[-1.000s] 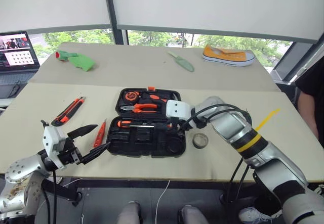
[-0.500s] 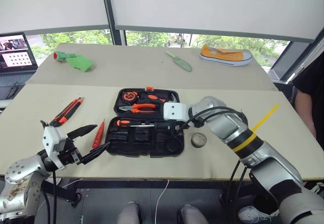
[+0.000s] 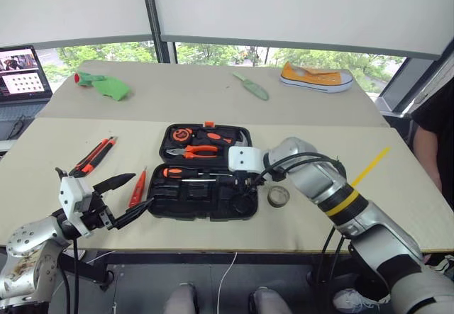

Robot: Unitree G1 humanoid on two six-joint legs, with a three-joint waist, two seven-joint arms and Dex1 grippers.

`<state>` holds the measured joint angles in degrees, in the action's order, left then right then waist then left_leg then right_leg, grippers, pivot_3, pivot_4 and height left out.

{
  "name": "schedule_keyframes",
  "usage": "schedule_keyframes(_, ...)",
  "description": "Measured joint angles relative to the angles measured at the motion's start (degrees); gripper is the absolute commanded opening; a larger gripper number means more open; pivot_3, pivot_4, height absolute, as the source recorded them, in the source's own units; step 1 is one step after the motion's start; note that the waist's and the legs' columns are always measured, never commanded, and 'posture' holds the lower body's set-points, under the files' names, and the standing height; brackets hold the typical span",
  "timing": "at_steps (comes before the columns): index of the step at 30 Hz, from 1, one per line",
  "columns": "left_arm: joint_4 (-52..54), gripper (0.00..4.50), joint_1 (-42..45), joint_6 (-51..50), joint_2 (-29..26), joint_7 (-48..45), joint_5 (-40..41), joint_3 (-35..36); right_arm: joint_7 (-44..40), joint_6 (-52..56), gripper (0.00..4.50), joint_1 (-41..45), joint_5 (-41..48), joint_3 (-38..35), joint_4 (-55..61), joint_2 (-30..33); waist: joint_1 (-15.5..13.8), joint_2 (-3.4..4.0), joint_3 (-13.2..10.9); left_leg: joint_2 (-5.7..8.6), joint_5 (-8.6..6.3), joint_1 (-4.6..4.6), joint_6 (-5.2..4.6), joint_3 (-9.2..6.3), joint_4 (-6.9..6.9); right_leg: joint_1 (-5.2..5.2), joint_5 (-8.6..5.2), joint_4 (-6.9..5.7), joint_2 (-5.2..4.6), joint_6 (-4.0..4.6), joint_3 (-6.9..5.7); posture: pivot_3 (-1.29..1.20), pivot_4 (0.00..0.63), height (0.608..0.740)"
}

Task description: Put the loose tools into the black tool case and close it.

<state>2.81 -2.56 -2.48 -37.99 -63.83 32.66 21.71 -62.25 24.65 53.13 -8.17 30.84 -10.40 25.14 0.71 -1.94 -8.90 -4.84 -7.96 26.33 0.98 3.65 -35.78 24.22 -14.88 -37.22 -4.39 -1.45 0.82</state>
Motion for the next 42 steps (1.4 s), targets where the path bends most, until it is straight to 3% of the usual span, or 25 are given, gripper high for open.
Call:
schedule_keyframes(4, -0.13, 4.5, 0.02, 0.0, -0.07, -0.01, -0.11, 0.0, -4.88, -5.19, 3.26, 0.84, 8.49, -7.54, -1.78, -0.24, 0.0, 0.0, 0.0, 0.0, 0.0, 0.0, 0.0, 0.0, 0.0, -0.03, 0.0, 0.01, 0.0, -0.01, 0.0, 0.0, 0.15, 0.74)
schedule_keyframes(9, -1.33, 4.5, 0.04, 0.0, -0.46, -0.15, -0.63, 0.0, -8.76, -6.56, 1.87, 2.01, 15.5, -13.25, -4.59, -1.99, 0.01, 0.0, 0.0, -0.01, 0.0, -0.04, 0.0, 0.0, 0.0, -0.06, 0.01, -0.01, 0.01, -0.01, 0.0, 0.0, 0.15, 0.74)
schedule_keyframes(13, -1.45, 4.5, 0.21, 0.02, -0.46, -0.05, -1.03, -0.01, -4.26, -10.75, 0.39, -1.12, 13.5, -12.35, -12.45, -7.31, 0.07, 0.0, 0.0, -0.01, 0.01, -0.05, 0.0, 0.0, 0.01, -0.05, 0.01, -0.03, 0.01, -0.01, 0.0, 0.0, 0.15, 0.74)
schedule_keyframes(15, -1.46, 4.5, 0.23, 0.01, -0.46, 0.04, -1.06, -0.01, -2.92, -14.04, 0.04, -2.88, 11.67, -10.87, -16.83, -8.94, 0.1, 0.01, 0.0, 0.0, 0.01, -0.03, 0.01, 0.0, 0.01, -0.03, 0.01, -0.03, 0.01, -0.01, 0.01, 0.0, 0.15, 0.74)
schedule_keyframes(29, -1.41, 4.5, -1.55, -0.72, -1.09, 0.97, -1.19, 0.14, -0.7, -28.09, 0.04, -0.43, 5.46, -8.38, -28.95, -11.94, 0.49, 0.0, 0.02, -0.05, -0.11, -0.88, 0.62, 0.02, 0.06, -0.22, -0.12, -0.55, 0.0, 0.21, 0.04, 0.0, 0.15, 0.74)
schedule_keyframes(33, -1.75, 4.5, -4.57, -5.79, -1.88, 5.46, 0.83, 6.17, -3.59, -21.45, 1.1, -6.68, 13.1, -13.35, -18.27, -10.05, 0.29, -0.04, 0.01, -0.07, 0.09, -0.45, 0.37, 0.02, 0.05, -0.06, -0.13, -0.67, -0.01, 0.21, 0.06, 0.0, 0.15, 0.74)
schedule_keyframes(38, -5.83, 4.5, -12.37, -17.78, -5.5, 15.29, 1.01, 16.91, -6.83, -19.55, 2.85, -17.16, 24.5, -24.15, -0.22, -2.45, 0.13, -0.05, 0.01, -0.05, 0.04, -0.4, 0.42, 0.0, 0.2, -0.03, -0.24, -0.55, -0.01, 0.14, 0.04, 0.0, 0.15, 0.74)
schedule_keyframes(42, -6.1, 4.5, -16.69, -20.72, -7.27, 16.12, 0.24, 19.89, -10.09, -20.74, 2.85, -24.85, 32.2, -28.97, 7.01, -0.5, 0.07, -0.06, 0.01, -0.05, -0.05, -0.53, 0.58, 0.02, 0.35, -0.06, -0.31, -0.48, -0.03, 0.26, 0.01, 0.0, 0.15, 0.74)
